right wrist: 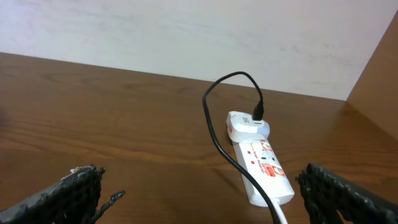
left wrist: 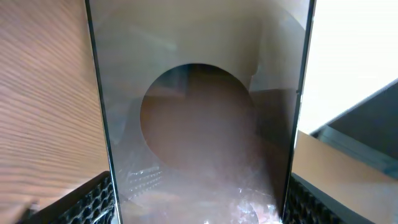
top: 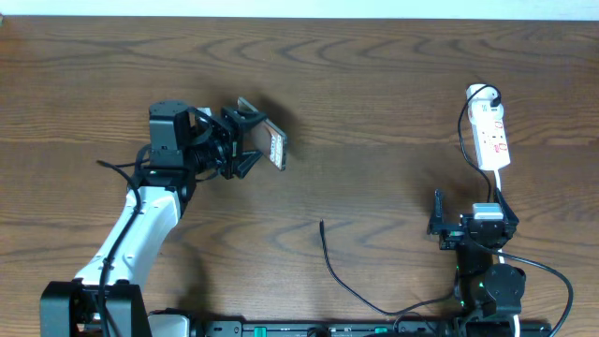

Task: Plug charger to phone and switch on socket
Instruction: 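Hold the phone raised in the left gripper, adjusting its angle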

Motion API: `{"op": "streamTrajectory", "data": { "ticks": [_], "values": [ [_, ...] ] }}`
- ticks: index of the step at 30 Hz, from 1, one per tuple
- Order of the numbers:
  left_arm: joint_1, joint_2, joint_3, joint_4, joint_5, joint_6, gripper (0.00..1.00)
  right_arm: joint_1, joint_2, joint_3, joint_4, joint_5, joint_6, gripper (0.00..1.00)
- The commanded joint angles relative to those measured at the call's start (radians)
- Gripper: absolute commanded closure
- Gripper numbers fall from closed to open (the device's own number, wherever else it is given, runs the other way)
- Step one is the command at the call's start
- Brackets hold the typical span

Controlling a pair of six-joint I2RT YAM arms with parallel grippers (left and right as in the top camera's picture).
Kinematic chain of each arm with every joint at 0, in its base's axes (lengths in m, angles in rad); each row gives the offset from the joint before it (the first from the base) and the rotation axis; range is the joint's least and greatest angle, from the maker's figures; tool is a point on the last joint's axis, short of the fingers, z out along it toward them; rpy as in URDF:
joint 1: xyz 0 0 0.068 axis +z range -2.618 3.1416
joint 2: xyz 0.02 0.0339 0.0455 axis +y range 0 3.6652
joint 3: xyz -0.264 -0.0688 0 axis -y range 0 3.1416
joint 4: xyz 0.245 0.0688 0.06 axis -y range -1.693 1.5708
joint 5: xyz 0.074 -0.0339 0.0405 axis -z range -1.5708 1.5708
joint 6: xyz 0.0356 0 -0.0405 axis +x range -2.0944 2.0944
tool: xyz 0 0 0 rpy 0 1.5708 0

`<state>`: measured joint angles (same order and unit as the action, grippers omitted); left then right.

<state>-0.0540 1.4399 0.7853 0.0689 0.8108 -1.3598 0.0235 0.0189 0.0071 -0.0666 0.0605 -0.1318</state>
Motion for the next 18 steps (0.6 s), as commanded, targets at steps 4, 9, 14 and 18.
{"op": "streamTrajectory", "data": {
  "ticks": [4, 9, 14, 18],
  "values": [
    [0.002, -0.022, 0.025, -0.069, -0.11, 0.111, 0.93, -0.004, 0.0, -0.002, -0.003, 0.008, 0.015, 0.01],
    [0.002, -0.022, 0.024, -0.152, -0.176, 0.126, 0.93, -0.004, 0.0, -0.001, 0.0, 0.008, 0.014, 0.01],
    [0.002, -0.022, 0.024, -0.177, -0.175, 0.137, 0.93, -0.004, 0.0, -0.002, -0.001, 0.008, 0.014, 0.01],
    [0.002, -0.022, 0.024, -0.177, -0.176, 0.137, 0.93, -0.004, 0.0, -0.002, 0.08, 0.026, 0.024, 0.01]
  ]
}}
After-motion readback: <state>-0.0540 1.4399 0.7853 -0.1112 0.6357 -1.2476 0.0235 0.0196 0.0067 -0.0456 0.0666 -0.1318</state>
